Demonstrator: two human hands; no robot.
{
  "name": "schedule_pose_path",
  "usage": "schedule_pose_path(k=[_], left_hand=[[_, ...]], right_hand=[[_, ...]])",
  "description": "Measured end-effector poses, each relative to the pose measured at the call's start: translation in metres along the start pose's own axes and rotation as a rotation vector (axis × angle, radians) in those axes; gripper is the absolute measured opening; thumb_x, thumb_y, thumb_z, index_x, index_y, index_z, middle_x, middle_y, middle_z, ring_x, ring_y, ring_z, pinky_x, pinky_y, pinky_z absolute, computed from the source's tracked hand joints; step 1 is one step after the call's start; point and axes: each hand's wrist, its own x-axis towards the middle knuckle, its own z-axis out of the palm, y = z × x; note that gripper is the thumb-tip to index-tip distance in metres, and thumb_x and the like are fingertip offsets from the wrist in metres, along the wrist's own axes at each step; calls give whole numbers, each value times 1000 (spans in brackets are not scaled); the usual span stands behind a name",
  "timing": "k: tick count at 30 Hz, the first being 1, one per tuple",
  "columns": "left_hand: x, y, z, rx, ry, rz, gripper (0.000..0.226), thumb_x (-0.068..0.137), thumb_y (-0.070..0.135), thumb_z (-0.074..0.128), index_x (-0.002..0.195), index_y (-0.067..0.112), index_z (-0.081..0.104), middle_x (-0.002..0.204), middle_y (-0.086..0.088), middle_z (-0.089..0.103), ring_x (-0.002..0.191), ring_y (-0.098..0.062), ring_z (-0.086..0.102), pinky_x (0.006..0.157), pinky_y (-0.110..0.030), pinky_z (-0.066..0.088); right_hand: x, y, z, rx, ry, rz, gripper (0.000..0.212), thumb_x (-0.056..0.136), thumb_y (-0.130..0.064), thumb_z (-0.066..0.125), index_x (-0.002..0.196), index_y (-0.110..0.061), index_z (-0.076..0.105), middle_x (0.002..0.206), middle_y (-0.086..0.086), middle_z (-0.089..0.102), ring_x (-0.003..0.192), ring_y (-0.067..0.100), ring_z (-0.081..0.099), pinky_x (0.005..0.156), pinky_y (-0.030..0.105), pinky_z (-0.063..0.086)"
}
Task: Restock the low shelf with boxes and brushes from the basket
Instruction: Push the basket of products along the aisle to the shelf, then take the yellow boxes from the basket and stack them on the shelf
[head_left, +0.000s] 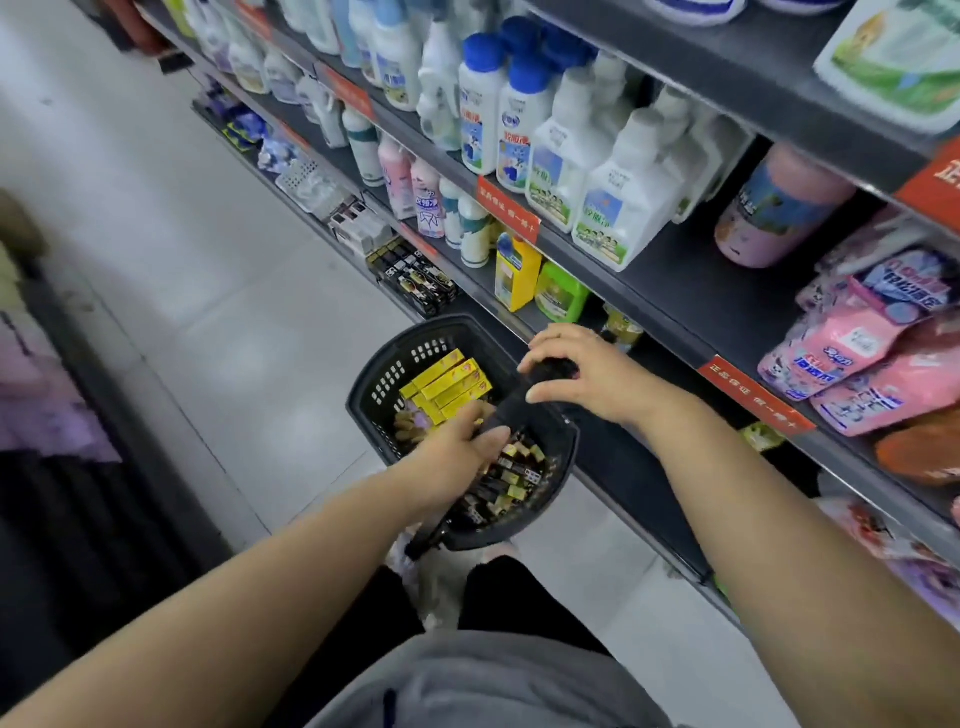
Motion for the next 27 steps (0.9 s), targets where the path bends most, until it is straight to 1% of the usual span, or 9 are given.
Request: schedule_pose_path(k=[3,6,8,10,15,20,22,24,27], left_hand=[[15,2,-30,-69,58,3,13,99,18,46,90,27,52,71,4,52,67,-9,50,68,-23,43],[26,0,-56,-11,101,-11,14,94,19,56,84,9,58,75,-3,52,77,-17,50,84,-38,42],[36,6,-75,78,57,-22,23,87,20,66,78,0,60,71,-5,48,73,-17,46,74,-32,42],[49,20,-96,290,-16,-44,26,81,25,73,65,7,63,59,2,44,60,-15,40,57,-22,33],[96,55,-137,707,-245,-107,39,77,25,76,58,6,47,54,-3,35,55,-18,32,55,-27,26],[165,43,-202,724,-441,-137,21,74,10,77,86,-6,69,74,-12,60,69,-17,57,80,-33,53],[198,24,-238,758,-446,-124,11,75,4,75,71,0,66,58,-1,59,54,-7,56,58,-14,51],[226,-3,-274,744,-386,-73,17,75,-1,74,68,9,63,49,6,58,50,-5,58,44,-8,39],[262,-45,-314,674,-306,-60,43,75,0,75,114,15,64,70,-5,64,70,-22,61,57,-20,42]], right_hand=[[30,-12,8,89,110,66,36,74,-30,77,107,-25,63,134,-2,43,129,11,37,98,16,21],[47,-14,19,148,210,141,46,73,-33,78,114,-28,59,144,-4,34,135,11,29,102,20,19],[54,-15,25,202,254,164,49,72,-33,79,116,-31,58,146,-5,31,136,12,28,102,21,19],[63,-16,30,245,289,186,55,72,-33,79,121,-32,56,148,-5,27,137,13,26,102,22,19],[95,-25,50,354,430,289,80,79,-30,74,144,-28,28,155,-5,17,141,12,19,108,26,20],[143,-32,94,465,606,495,70,90,-18,62,147,-26,22,154,-3,26,139,12,30,112,31,28],[165,-29,116,452,640,595,59,92,-16,59,143,-23,31,150,0,32,135,14,36,107,28,31],[185,-26,141,524,661,689,51,92,-13,57,139,-21,38,146,2,36,131,16,40,106,29,35],[214,-19,177,615,650,852,44,91,-14,59,133,-19,45,141,3,41,129,19,42,102,29,37]])
